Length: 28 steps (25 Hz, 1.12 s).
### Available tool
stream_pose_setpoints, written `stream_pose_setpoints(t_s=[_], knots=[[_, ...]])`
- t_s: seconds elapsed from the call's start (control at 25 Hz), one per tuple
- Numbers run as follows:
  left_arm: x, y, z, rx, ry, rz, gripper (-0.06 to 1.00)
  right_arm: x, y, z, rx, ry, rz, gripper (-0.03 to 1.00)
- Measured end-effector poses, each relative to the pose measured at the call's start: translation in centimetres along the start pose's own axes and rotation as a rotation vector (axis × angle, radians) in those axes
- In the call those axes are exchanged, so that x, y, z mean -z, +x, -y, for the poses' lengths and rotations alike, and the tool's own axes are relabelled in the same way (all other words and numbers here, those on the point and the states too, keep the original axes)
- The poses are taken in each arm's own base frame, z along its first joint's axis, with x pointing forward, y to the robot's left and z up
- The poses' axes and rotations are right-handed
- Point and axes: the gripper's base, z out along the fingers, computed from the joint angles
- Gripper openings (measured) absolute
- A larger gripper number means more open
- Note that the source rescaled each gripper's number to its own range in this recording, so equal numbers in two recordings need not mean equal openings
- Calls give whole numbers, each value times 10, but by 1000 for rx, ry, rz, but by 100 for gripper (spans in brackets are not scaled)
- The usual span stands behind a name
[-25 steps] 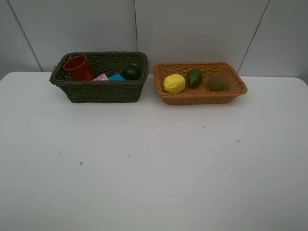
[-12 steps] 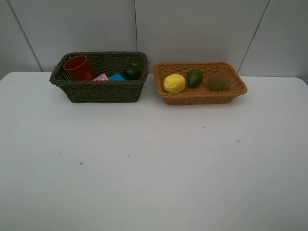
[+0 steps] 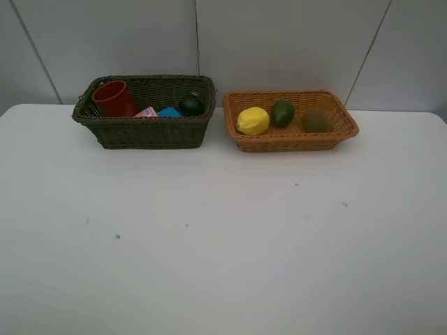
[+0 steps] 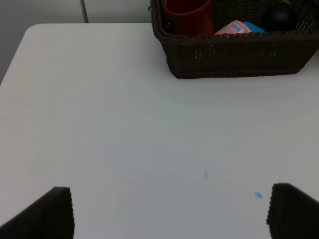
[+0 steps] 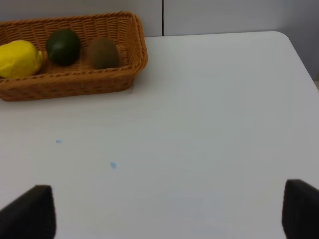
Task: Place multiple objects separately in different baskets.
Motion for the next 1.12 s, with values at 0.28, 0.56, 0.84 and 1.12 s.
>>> stream_pose_setpoints(t_s=[0.28, 0.56, 0.84, 1.12], knots=[[0, 0, 0, 16, -29, 2, 100, 0, 0, 0, 0, 0, 0, 99], [0, 0, 0, 16, -28, 1, 100, 0, 0, 0, 0, 0, 0, 99], [0, 0, 0, 16, -28, 1, 100, 0, 0, 0, 0, 0, 0, 99], [0, 0, 0, 15, -28, 1, 100, 0, 0, 0, 0, 0, 0, 99]])
